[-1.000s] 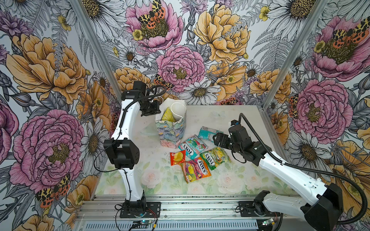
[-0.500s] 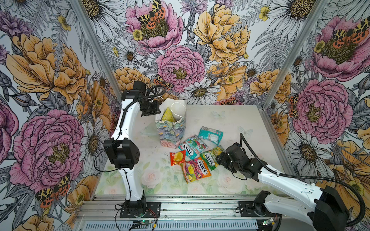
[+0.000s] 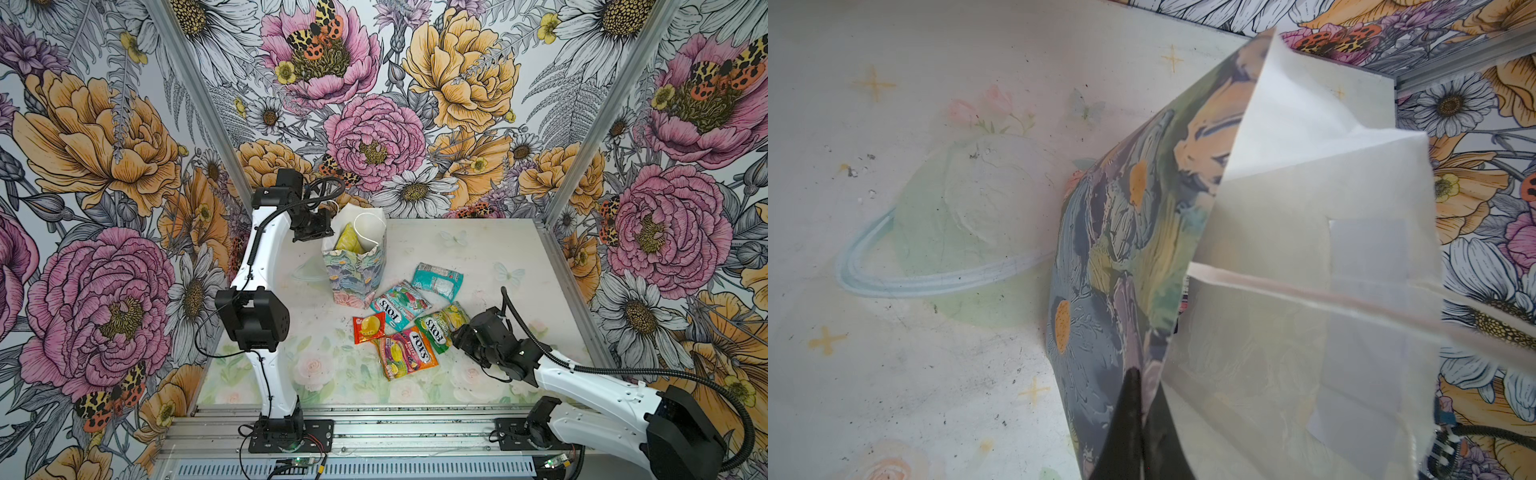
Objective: Place the snacks into the paper bag
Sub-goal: Pick up the snack at the center of the table.
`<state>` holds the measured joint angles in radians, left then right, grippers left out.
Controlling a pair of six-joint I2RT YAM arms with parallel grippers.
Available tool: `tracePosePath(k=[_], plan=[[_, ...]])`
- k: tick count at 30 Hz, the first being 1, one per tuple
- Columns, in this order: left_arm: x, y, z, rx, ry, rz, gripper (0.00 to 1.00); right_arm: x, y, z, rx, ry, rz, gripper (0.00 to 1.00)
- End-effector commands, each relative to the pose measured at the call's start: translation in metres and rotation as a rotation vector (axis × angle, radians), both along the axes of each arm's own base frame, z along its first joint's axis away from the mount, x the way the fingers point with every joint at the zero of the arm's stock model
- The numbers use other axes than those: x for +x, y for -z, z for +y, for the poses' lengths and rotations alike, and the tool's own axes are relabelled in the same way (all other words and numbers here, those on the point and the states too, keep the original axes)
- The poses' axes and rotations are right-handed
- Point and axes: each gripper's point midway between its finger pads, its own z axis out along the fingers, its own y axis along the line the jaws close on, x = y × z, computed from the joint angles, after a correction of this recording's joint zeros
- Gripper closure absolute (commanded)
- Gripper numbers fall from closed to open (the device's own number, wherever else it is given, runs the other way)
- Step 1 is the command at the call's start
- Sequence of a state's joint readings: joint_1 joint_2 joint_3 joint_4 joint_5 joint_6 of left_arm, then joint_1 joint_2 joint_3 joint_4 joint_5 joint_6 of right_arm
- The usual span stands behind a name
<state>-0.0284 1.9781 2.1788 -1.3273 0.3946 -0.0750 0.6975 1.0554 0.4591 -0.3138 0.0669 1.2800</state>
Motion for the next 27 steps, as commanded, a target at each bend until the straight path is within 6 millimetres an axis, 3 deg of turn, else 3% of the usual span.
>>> tracePosePath(k=[1,27], plan=[[-0.006,-0.009,-0.002,-0.017,0.015,-0.017,1.00,0.010,0.001,0.002,0.011,0.027,-0.036,0.35],[-0.008,-0.009,-0.005,-0.016,0.024,-0.016,1.00,0.032,0.039,0.003,0.067,0.117,-0.011,0.48]])
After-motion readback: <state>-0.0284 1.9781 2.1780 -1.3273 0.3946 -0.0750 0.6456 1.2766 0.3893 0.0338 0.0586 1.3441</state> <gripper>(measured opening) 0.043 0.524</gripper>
